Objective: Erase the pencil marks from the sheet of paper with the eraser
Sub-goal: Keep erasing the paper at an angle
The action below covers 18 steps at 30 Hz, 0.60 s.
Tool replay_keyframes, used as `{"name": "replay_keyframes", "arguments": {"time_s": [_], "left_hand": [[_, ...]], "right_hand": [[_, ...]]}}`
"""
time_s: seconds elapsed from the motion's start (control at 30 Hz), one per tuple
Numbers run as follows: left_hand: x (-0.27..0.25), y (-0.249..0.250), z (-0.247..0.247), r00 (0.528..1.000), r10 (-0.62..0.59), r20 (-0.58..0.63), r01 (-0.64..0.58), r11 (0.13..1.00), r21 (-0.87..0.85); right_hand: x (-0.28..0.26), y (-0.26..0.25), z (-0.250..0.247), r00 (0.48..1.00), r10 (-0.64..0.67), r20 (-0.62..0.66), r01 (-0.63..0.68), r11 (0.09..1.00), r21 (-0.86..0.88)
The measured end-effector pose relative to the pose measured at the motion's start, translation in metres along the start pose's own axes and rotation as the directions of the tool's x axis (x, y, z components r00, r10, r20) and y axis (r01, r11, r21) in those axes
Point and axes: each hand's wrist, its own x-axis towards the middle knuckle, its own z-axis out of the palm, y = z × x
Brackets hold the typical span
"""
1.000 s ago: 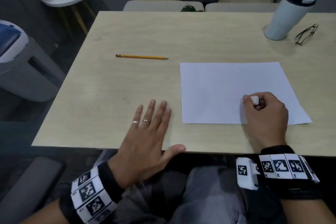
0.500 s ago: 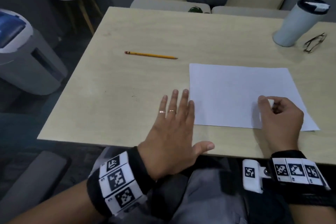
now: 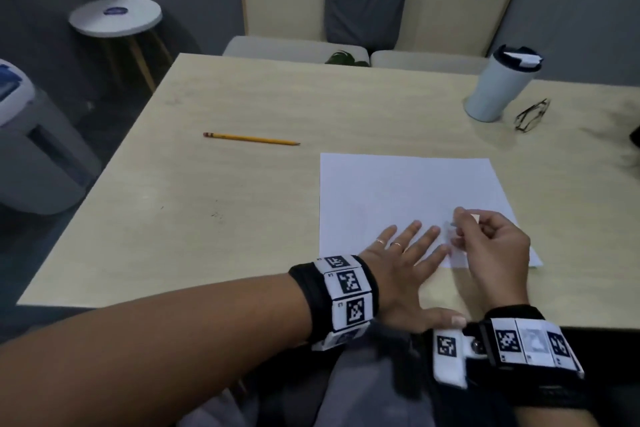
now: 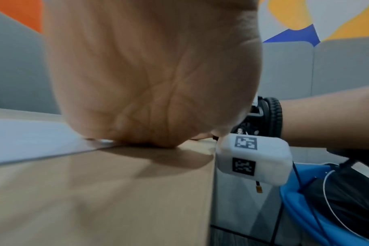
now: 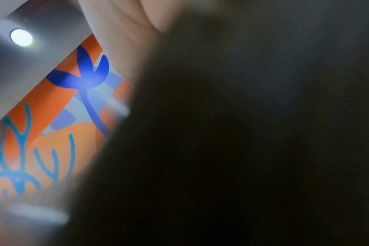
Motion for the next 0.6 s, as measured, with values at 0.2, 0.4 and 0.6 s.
{"name": "replay_keyframes", "arguments": {"time_s": [0.2,0.4,0.6], "left_hand": [[-0.035,-0.009,-0.012,0.899,-0.438,-0.022,0.434,0.882,0.184],[0.014,0.023,-0.009,0.997,-0.073,-0.011,0.073,0.997,0.030],[-0.017,-0.018,-0.007,0.958,-0.285,0.021,0.279,0.949,0.148]], "right_hand": [[-0.002,0.000,0.002,1.000,0.011,0.000,-0.011,0.999,-0.051],[-0.007,-0.003,0.008,0.996,0.093,-0.007,-0.092,0.991,0.092],[-0.002,0.003,0.003,0.999,-0.035,-0.011,0.034,0.996,-0.086]]}}
